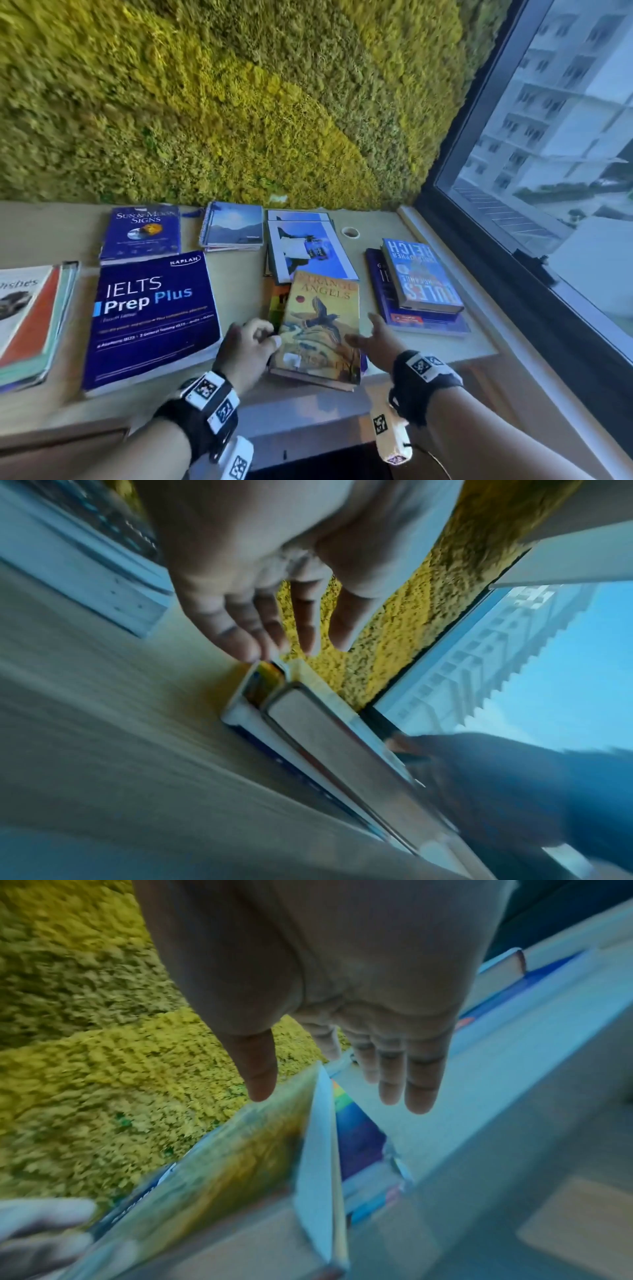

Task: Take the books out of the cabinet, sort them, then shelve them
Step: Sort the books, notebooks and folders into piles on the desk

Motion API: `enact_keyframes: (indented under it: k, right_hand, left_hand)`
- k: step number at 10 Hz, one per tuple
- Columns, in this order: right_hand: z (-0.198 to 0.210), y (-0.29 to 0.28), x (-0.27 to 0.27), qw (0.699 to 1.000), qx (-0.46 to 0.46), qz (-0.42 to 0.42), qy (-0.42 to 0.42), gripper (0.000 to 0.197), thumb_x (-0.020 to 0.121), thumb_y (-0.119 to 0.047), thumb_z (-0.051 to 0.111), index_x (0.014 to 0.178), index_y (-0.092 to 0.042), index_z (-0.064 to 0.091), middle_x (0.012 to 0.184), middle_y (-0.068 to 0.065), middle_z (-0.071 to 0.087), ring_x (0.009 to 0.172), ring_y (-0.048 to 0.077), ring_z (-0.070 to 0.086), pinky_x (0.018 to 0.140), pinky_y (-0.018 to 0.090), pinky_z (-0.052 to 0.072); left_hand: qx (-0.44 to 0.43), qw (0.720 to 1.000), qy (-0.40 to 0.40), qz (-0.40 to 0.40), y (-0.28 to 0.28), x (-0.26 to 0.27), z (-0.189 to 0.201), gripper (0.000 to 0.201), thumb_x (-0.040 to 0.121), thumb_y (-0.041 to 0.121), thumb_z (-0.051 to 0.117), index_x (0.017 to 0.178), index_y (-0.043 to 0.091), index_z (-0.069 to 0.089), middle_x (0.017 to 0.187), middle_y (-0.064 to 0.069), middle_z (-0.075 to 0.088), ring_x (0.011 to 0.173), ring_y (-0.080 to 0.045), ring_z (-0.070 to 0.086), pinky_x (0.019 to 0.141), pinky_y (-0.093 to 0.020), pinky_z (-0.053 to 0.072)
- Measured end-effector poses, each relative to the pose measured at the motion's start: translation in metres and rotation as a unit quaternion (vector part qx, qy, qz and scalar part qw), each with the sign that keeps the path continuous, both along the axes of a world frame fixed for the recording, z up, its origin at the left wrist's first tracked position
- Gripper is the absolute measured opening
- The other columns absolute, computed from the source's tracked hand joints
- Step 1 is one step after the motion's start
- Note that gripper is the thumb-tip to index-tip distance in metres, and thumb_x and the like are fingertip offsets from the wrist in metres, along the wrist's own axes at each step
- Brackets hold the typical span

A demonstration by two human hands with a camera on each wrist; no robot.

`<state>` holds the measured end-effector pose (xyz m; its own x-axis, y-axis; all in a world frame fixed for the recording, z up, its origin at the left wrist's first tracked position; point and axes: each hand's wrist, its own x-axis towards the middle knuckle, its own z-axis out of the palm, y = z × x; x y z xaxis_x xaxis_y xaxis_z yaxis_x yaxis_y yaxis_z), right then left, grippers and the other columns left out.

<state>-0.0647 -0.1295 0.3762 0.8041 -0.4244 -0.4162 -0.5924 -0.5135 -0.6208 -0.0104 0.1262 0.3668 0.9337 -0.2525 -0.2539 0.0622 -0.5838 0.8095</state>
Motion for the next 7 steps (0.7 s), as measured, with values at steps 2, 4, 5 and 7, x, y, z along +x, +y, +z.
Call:
enact_keyframes:
  k: [2,4,5,7]
  right_hand:
    - [-0.022,0.003,-0.013,0.999,-0.041,0.015,-0.012,0.075,0.092,-0.043,0.067,0.155,-0.024,0.031,0.145,0.007,0.054,0.121,0.021,0.057,0.109,0.038,0.046]
    - [-0.019,-0.016,-0.035,0.999,0.011,0.039,0.013,0.055,0.097,-0.048,0.059,0.147,-0.043,0.036,0.116,0.004,0.07,0.081,0.011,0.07,0.059,0.025,0.057]
    - [-0.021,-0.017,-0.04,0.997,0.053,0.048,0.023,0.053,0.092,-0.054,0.062,0.139,-0.033,0.048,0.116,0.008,0.072,0.093,0.022,0.075,0.075,0.035,0.064]
    - [-0.055,-0.027,-0.027,0.998,0.022,0.056,0.022,0.092,0.048,-0.102,0.05,0.108,-0.033,0.059,0.115,0.007,0.066,0.095,0.02,0.072,0.085,0.041,0.063]
  left_hand:
    - [0.036,0.991,0.055,-0.113,-0.015,0.002,-0.027,0.109,0.063,0.06,0.077,0.156,0.025,0.031,0.145,0.003,0.057,0.127,-0.021,0.057,0.106,-0.034,0.046]
    - [0.077,0.984,0.048,-0.153,-0.008,-0.03,-0.029,0.101,0.06,0.063,0.08,0.146,0.03,0.038,0.138,0.001,0.052,0.123,-0.019,0.053,0.096,-0.03,0.046]
    - [0.082,0.986,0.012,-0.144,-0.012,-0.02,-0.021,0.07,0.071,0.076,0.066,0.123,0.031,0.051,0.128,-0.001,0.052,0.112,-0.018,0.056,0.094,-0.034,0.05]
    - [0.083,0.989,-0.035,-0.116,-0.048,0.049,-0.007,0.086,0.094,0.063,0.05,0.159,0.015,0.022,0.165,-0.007,0.023,0.15,-0.027,0.029,0.121,-0.039,0.027]
